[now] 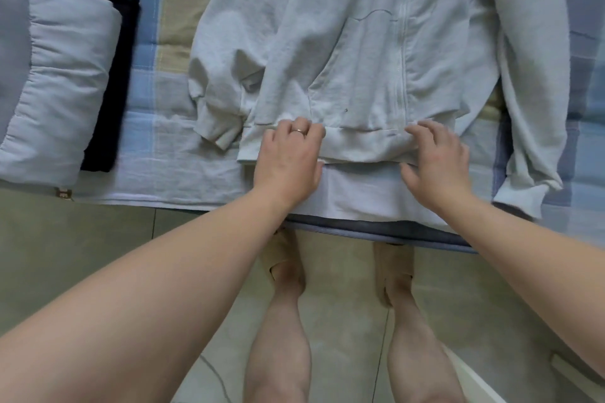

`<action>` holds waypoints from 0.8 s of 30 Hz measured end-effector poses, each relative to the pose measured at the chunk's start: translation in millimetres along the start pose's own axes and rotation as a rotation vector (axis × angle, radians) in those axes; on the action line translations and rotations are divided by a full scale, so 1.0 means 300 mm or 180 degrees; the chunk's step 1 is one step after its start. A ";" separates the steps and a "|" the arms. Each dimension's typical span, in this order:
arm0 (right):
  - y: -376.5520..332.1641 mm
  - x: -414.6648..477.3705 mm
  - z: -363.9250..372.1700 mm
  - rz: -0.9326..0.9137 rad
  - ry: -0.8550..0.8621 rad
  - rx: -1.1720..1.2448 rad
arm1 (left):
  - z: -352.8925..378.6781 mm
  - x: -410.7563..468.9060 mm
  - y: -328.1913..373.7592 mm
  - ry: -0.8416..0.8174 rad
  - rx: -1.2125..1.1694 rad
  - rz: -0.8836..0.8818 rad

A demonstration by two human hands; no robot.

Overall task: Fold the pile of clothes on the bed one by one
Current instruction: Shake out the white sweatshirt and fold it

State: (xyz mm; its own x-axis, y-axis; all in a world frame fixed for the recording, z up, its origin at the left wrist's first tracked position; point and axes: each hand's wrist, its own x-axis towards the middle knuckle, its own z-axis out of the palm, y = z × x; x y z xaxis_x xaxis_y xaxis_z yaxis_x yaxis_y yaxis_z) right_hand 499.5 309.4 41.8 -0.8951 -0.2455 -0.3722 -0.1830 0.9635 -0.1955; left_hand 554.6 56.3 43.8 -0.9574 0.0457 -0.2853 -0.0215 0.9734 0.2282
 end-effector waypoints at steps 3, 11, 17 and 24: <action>0.153 -0.026 -0.016 0.0984 -0.0314 0.0091 | 0.026 0.074 0.150 -0.0081 -0.0216 0.0265; 0.407 0.102 -0.026 0.1945 -0.0258 0.1613 | 0.122 0.215 0.436 -0.0232 -0.0149 0.0576; 0.366 0.215 -0.029 0.1788 -0.0677 0.3266 | 0.173 0.328 0.533 -0.0125 0.0264 0.0068; 0.354 0.224 -0.016 0.1686 -0.0927 0.3345 | 0.150 0.376 0.508 -0.0248 -0.0307 -0.0141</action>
State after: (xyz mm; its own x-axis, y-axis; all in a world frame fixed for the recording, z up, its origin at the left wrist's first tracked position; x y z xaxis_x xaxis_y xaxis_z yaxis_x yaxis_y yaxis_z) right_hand 417.9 395.8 0.4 -0.6094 0.0079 -0.7928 0.7185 0.4283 -0.5480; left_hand 456.2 219.9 4.6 -0.9297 0.0239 -0.3677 -0.0947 0.9489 0.3012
